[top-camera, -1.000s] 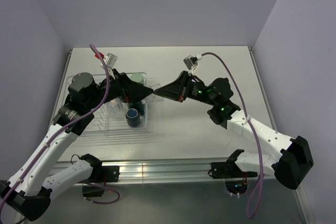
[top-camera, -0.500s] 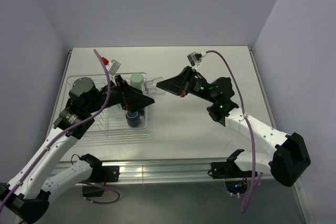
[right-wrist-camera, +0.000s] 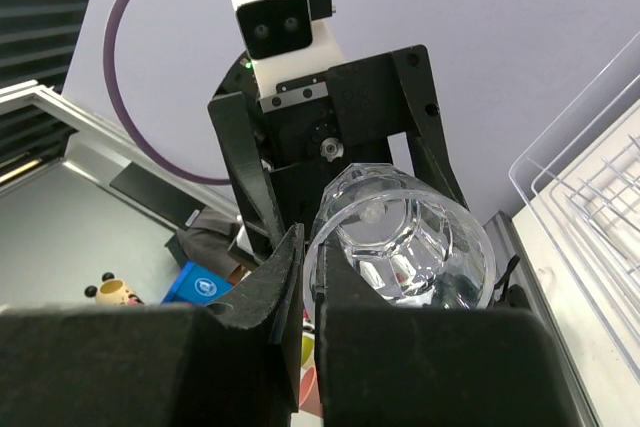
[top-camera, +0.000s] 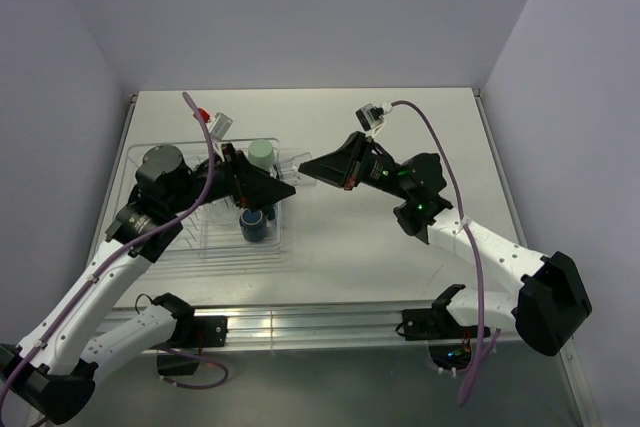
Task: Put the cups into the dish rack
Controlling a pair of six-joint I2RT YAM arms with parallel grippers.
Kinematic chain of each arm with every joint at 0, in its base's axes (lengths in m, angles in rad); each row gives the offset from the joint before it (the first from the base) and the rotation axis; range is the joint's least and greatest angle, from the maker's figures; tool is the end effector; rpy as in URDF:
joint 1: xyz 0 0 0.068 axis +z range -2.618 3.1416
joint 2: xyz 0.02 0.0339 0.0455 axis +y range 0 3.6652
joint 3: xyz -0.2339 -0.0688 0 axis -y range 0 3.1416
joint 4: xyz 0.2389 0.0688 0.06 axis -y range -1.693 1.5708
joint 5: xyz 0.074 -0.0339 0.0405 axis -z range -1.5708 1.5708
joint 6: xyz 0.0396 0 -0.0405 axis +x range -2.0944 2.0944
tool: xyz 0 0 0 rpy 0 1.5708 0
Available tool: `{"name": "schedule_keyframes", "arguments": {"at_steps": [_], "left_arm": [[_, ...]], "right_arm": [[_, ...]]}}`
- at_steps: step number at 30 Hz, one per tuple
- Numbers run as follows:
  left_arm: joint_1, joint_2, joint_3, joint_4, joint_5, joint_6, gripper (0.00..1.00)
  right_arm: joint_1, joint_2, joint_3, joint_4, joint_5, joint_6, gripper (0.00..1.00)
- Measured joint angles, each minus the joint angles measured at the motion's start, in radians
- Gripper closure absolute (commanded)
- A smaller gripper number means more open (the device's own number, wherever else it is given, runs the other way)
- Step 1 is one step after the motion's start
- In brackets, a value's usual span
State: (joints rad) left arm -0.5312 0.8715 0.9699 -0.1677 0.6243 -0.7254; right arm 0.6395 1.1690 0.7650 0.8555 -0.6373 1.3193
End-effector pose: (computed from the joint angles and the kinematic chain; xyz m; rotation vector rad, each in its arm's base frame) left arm 0.1669 -0.1249 0.3683 0.3580 1.8091 -1.4294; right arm 0.2002 0.1783 0.3362 -0.2171 1.4888 2.0090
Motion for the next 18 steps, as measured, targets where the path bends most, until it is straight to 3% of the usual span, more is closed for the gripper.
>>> {"name": "schedule_keyframes", "arguments": {"at_steps": [13, 18], "left_arm": [[0.01, 0.018, -0.001, 0.01, 0.004, -0.013, 0.19], [0.014, 0.021, -0.004, 0.016, 0.008, -0.021, 0.33]], "right_arm": [[0.02, 0.032, -0.007, 0.042, -0.018, 0.018, 1.0], [0.024, 0.05, -0.008, 0.054, -0.02, 0.025, 1.0]]}}
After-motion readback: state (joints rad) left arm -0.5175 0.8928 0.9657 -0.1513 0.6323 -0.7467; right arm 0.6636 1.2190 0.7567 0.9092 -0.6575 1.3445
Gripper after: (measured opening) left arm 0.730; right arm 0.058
